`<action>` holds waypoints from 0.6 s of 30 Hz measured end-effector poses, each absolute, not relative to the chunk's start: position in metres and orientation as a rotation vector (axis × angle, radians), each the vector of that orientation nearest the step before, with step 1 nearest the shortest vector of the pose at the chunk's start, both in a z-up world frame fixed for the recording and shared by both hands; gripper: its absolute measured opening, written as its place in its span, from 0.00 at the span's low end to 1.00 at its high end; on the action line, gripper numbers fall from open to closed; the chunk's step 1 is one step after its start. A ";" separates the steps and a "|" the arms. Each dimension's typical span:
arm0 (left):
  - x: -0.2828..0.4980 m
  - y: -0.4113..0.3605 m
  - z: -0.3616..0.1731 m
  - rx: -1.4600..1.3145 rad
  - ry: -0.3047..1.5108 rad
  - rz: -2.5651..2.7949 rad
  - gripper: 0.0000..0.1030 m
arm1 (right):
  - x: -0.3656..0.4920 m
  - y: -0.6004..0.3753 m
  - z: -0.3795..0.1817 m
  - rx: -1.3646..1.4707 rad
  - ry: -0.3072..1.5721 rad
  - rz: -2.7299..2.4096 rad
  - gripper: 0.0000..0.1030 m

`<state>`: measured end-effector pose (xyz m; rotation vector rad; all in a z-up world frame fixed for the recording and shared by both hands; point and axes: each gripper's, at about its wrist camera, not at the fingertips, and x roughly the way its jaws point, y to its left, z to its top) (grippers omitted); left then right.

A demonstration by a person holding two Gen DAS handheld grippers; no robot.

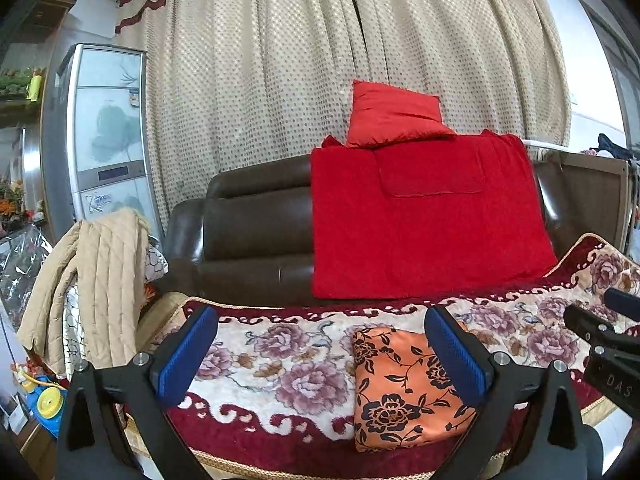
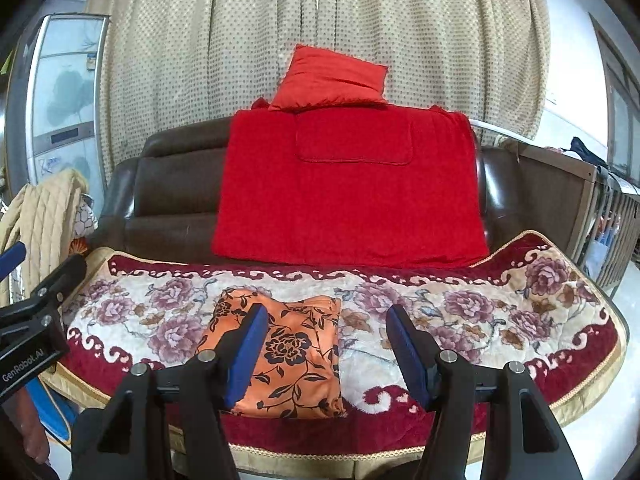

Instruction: Fold small clothes

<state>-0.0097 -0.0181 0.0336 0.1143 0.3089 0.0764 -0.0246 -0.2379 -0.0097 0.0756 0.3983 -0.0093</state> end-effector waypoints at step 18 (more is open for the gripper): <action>-0.012 -0.005 0.034 0.089 0.332 0.114 1.00 | -0.031 -0.226 -0.008 0.096 0.414 -0.030 0.64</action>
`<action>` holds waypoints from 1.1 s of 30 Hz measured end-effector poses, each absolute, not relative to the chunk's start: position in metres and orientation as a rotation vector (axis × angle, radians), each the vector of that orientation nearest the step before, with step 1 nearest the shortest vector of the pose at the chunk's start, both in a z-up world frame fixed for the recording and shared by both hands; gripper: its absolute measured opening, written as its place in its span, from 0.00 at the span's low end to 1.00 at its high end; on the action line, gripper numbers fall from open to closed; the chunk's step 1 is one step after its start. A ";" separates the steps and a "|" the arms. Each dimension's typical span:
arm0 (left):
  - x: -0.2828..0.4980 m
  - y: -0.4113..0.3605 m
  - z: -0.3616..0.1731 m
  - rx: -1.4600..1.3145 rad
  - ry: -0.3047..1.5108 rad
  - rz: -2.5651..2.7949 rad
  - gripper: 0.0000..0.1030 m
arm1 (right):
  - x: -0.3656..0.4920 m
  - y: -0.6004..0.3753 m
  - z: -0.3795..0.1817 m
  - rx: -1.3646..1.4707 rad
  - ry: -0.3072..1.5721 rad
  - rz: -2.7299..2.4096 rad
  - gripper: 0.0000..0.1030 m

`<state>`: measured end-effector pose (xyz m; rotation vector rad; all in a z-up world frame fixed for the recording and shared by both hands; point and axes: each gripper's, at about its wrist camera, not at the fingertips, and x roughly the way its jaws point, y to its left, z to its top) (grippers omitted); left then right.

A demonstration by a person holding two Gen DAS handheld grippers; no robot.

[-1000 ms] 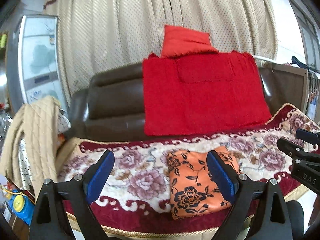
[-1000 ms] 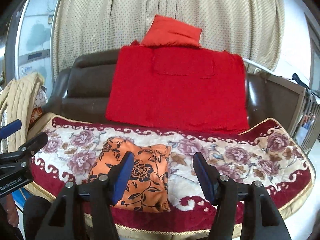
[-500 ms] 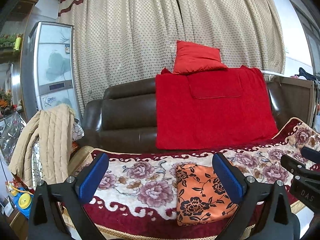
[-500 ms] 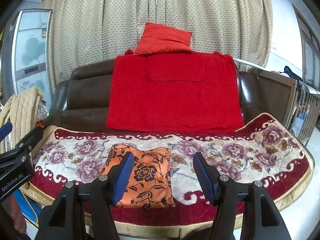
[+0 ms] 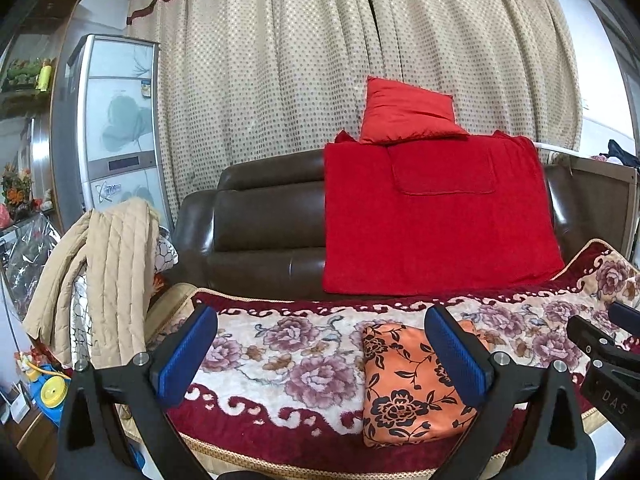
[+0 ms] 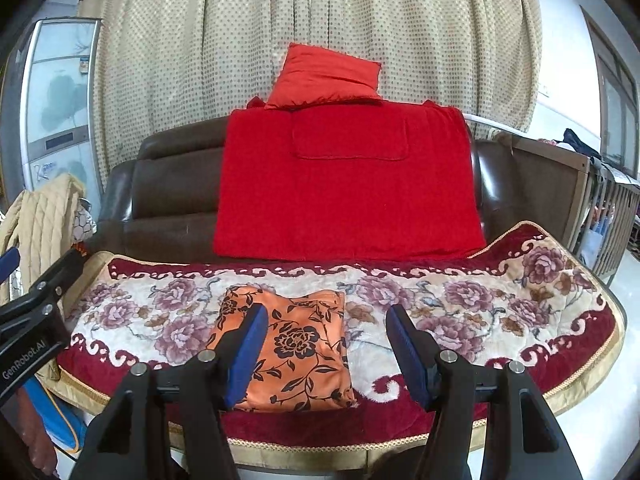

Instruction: Fold small clothes

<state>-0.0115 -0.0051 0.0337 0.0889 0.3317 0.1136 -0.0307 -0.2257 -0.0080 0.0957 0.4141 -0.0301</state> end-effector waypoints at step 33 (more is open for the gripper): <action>-0.014 0.003 0.033 0.085 0.327 0.118 1.00 | -0.038 -0.220 0.005 0.087 0.373 -0.081 0.64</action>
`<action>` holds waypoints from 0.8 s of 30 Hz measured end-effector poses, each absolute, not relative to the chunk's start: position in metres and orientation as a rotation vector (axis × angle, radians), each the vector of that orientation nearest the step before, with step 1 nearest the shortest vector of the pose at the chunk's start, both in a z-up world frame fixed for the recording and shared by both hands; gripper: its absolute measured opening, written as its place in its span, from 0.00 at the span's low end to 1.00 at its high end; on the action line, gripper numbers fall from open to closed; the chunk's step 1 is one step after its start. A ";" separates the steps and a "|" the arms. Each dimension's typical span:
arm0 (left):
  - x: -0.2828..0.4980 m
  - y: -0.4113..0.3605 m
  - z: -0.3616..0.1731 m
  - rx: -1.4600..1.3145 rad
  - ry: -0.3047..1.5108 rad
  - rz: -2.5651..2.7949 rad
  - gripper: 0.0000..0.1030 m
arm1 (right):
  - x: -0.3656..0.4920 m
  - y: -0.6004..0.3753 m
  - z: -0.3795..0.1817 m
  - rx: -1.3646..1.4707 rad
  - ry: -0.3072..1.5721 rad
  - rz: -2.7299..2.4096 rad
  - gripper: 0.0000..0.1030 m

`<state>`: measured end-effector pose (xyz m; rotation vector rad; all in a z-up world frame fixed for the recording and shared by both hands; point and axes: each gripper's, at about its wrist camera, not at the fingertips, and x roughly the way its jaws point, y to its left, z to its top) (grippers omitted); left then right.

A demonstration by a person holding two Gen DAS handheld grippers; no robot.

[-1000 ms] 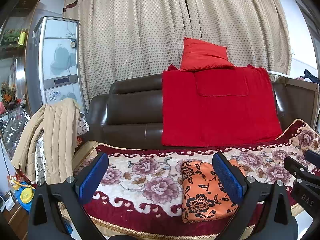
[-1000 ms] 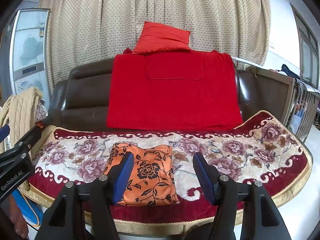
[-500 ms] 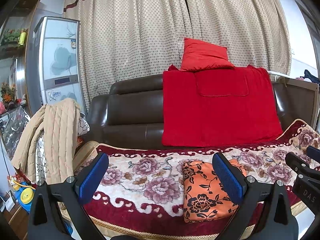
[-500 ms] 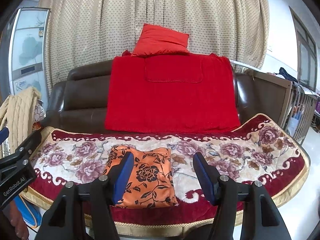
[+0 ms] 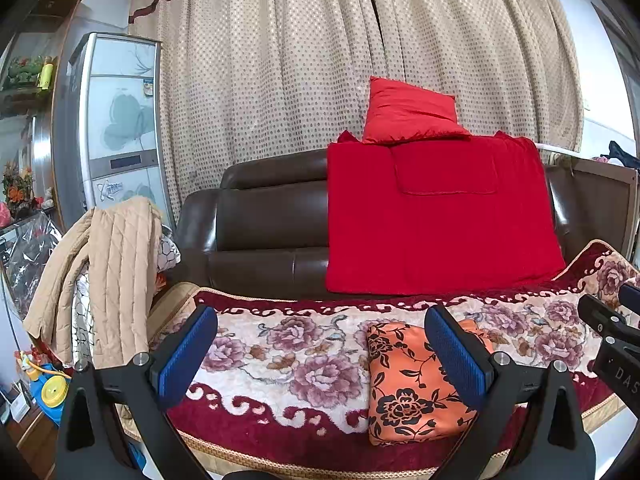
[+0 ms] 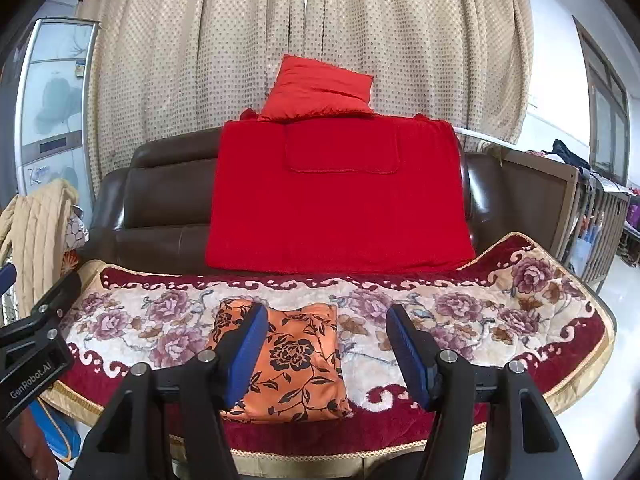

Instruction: Fold small clothes

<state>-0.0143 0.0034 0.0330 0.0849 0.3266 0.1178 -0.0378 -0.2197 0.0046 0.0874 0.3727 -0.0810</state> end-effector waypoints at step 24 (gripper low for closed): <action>-0.017 0.002 0.036 0.087 0.324 0.113 1.00 | -0.040 -0.217 0.011 0.083 0.359 -0.088 0.64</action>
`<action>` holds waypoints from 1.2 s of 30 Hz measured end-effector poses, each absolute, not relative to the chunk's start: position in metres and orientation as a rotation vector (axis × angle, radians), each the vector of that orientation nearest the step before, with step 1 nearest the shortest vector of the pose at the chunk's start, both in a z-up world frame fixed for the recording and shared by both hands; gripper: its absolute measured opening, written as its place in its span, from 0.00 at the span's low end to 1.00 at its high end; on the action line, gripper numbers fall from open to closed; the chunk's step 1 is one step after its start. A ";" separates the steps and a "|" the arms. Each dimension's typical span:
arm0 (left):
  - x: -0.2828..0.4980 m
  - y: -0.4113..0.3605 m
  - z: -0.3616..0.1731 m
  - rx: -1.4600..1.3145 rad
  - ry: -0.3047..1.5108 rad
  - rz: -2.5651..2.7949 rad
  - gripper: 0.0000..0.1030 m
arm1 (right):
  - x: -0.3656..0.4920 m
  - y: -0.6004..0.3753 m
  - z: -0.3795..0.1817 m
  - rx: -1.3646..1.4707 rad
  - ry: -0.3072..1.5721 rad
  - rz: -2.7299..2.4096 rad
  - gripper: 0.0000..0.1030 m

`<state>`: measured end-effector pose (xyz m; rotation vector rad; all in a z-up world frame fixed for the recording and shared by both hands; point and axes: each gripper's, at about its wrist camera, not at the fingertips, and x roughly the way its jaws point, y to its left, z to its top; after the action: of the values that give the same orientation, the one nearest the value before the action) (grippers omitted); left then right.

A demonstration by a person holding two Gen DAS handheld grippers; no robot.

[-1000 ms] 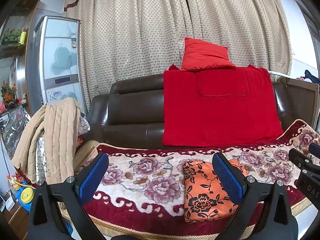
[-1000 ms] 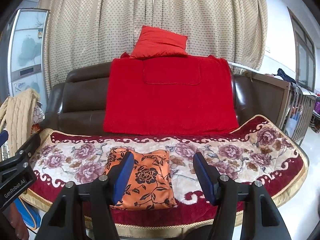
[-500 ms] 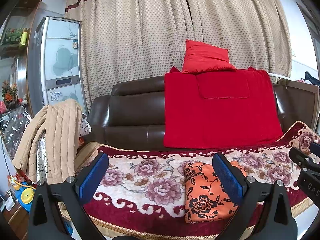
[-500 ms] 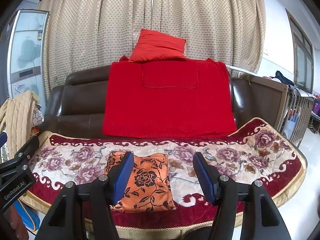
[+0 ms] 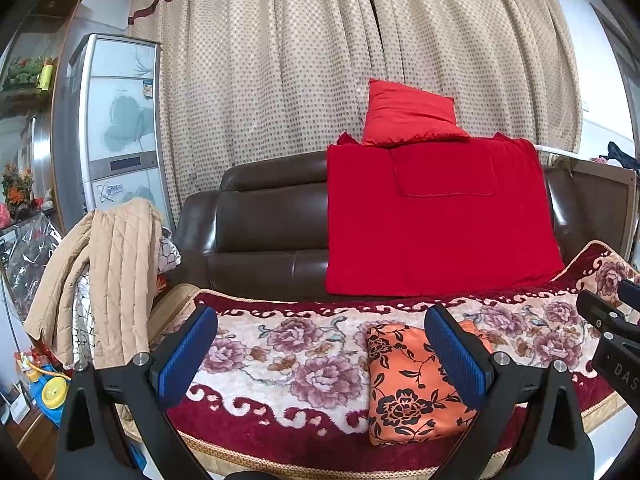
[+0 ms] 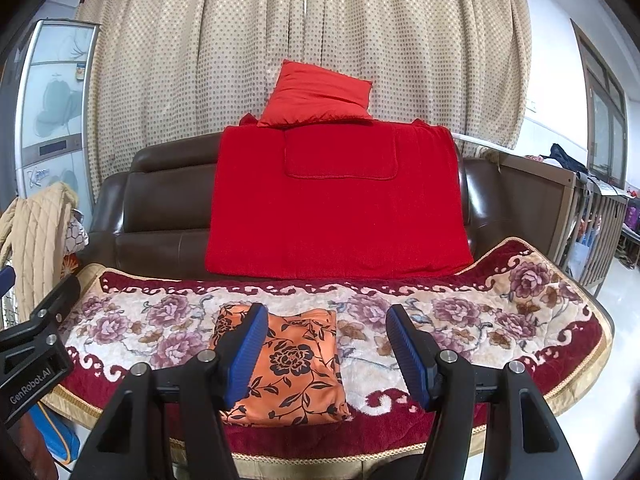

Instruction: Fold small clothes

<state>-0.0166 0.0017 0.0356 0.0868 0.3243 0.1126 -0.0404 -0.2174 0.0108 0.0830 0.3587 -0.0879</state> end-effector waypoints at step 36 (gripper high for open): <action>-0.011 0.004 0.031 0.086 0.346 0.094 1.00 | -0.031 -0.210 0.006 0.078 0.368 -0.111 0.64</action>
<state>-0.0114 0.0041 0.0307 0.0859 0.3461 0.0936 -0.0312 -0.2104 0.0060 0.0784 0.3675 -0.1113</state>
